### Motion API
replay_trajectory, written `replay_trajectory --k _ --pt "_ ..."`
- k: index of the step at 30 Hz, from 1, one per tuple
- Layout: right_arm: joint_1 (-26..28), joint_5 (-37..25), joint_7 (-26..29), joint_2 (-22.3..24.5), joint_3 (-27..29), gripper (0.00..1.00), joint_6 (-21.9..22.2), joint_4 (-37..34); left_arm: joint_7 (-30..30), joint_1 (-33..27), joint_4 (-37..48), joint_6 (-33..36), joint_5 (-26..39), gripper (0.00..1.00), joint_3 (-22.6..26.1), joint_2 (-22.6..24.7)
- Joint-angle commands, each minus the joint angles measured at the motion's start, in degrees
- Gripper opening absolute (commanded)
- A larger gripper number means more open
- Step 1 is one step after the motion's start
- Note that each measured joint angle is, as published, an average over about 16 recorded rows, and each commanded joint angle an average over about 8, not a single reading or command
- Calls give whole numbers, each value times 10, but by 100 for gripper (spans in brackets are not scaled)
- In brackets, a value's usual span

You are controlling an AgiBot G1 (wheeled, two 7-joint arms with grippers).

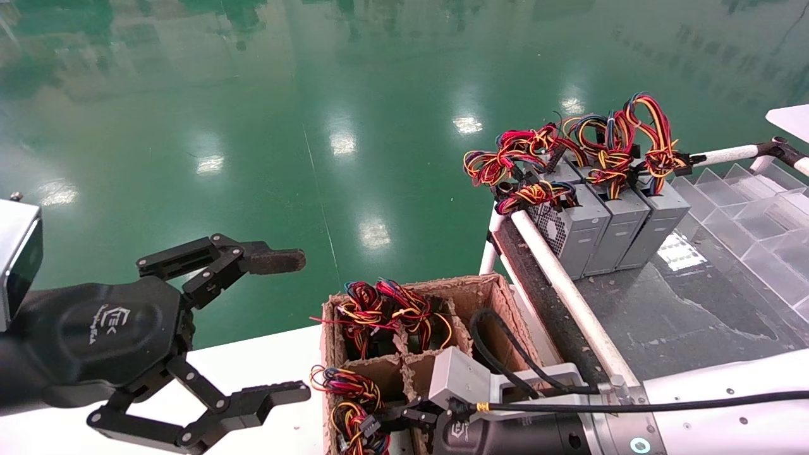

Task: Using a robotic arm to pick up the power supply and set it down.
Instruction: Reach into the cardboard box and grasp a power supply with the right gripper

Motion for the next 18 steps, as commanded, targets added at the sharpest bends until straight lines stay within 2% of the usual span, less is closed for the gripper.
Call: replay_trajectory --k 1,11,18 --pt "-2 -4 -1 0 -1 0 4 2 0 0 0 0 0 100 0 0" --pt "-6 -3 -4 1 1 0 8 3 0 0 0 0 0 100 0 0" --pt "-15 22 -11 17 18 0 9 14 0 0 0 0 0 100 0 0"
